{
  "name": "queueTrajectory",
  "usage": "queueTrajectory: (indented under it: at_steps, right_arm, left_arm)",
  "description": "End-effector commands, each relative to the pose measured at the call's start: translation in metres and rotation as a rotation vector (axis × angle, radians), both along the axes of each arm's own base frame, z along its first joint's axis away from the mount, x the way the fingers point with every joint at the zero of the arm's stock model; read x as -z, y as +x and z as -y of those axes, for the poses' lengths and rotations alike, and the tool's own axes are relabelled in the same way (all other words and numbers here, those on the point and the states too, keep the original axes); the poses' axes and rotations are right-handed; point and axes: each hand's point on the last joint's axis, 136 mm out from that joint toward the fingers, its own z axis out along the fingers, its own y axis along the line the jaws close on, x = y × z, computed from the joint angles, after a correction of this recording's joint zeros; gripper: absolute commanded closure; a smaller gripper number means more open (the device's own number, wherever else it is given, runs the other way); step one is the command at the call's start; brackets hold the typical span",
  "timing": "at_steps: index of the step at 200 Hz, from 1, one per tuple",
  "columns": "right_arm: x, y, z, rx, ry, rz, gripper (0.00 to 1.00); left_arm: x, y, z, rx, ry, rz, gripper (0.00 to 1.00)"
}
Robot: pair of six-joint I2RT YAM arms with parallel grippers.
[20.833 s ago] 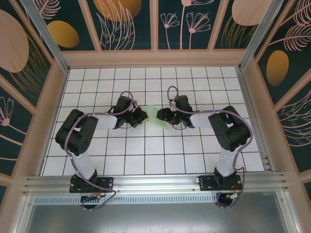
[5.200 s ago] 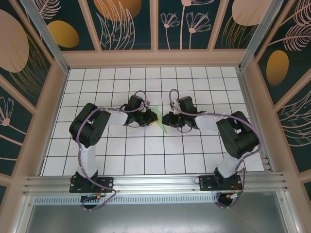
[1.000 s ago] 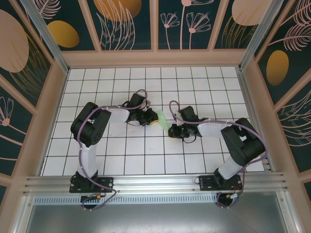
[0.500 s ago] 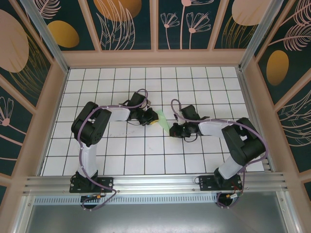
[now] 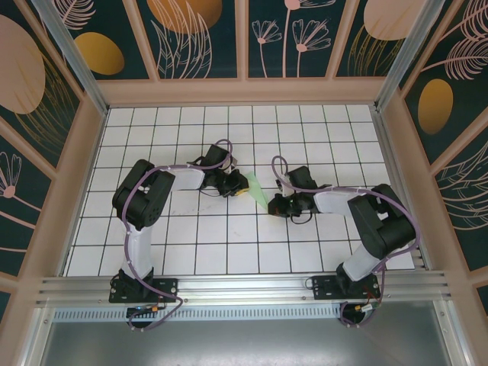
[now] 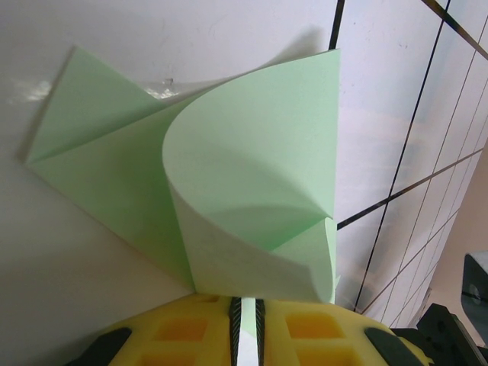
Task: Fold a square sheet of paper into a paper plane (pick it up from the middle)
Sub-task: Fold the wing for the fifth time at the center of the table.
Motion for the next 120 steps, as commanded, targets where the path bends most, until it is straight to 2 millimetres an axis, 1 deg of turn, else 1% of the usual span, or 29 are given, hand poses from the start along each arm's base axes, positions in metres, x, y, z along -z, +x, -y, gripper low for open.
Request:
queueTrajectory:
  at_steps: [1, 22, 32, 42, 75, 120]
  right_arm:
    - [-0.002, -0.006, 0.009, 0.012, -0.029, -0.007, 0.94]
    - [-0.035, 0.009, -0.006, 0.008, 0.06, 0.071, 0.93]
    - [-0.043, 0.014, -0.01, 0.005, 0.086, 0.087, 0.92]
    - [-0.047, 0.018, -0.014, 0.006, 0.093, 0.095, 0.92]
    - [-0.042, 0.027, -0.022, 0.014, 0.092, 0.084, 0.93]
    - [-0.021, 0.032, -0.028, 0.011, 0.063, 0.044, 0.93]
  left_arm:
    - [0.068, 0.009, -0.039, -0.081, 0.234, 0.009, 0.81]
    - [0.068, 0.009, -0.038, -0.079, 0.234, 0.009, 0.81]
    - [0.068, 0.009, -0.038, -0.08, 0.233, 0.009, 0.81]
    - [0.068, 0.008, -0.038, -0.077, 0.231, 0.009, 0.81]
    - [0.067, 0.009, -0.036, -0.075, 0.224, 0.011, 0.81]
    - [0.062, 0.01, -0.035, -0.071, 0.215, 0.018, 0.81]
